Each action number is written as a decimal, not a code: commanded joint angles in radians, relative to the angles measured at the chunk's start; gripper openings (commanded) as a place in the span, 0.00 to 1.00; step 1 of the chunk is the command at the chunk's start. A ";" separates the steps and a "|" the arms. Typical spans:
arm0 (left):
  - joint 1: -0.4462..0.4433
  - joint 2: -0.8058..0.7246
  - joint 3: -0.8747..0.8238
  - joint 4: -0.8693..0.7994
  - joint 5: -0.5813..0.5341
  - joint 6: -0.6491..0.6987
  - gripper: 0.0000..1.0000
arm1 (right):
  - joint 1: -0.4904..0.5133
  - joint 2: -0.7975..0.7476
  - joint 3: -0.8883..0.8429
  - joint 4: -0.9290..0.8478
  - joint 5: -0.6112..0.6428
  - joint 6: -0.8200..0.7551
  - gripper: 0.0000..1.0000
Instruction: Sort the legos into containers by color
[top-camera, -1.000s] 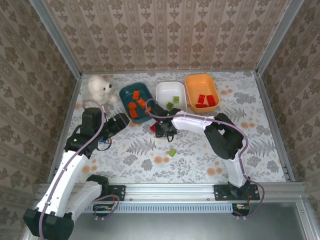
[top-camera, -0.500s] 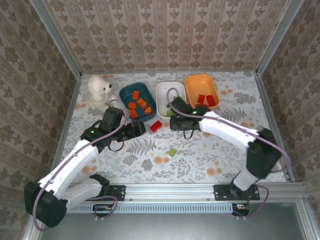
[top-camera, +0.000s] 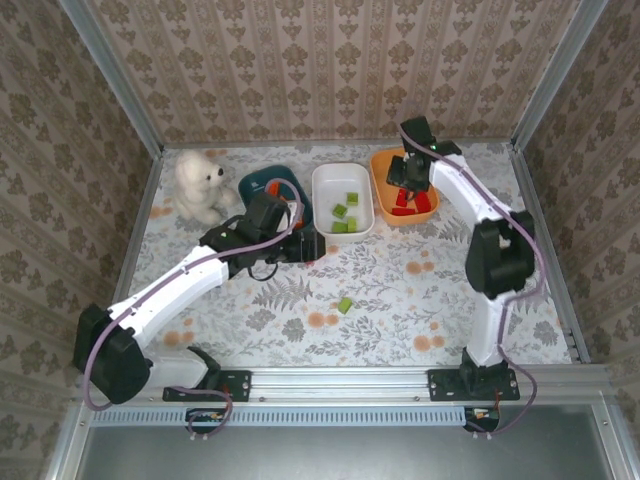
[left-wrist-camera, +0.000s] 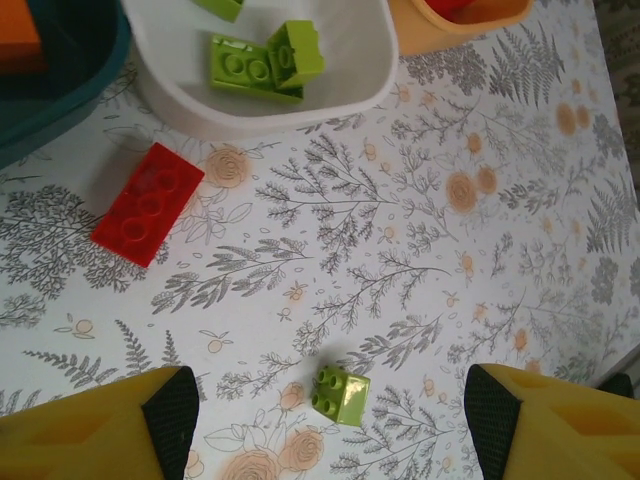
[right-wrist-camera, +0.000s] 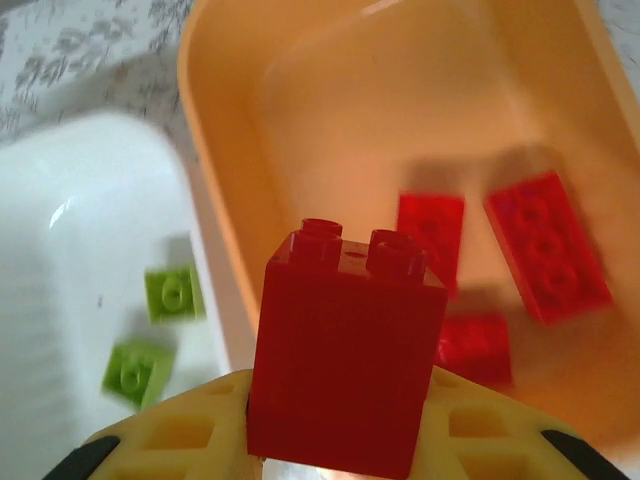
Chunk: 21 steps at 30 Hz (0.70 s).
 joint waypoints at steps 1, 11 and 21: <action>-0.030 0.017 0.026 -0.008 -0.020 0.055 0.74 | -0.026 0.166 0.203 -0.132 -0.088 -0.034 0.27; -0.179 0.141 0.088 -0.102 -0.094 0.178 0.74 | -0.060 0.397 0.422 -0.153 -0.174 0.002 0.31; -0.276 0.285 0.176 -0.191 -0.117 0.263 0.76 | -0.055 0.305 0.434 -0.179 -0.141 -0.019 0.59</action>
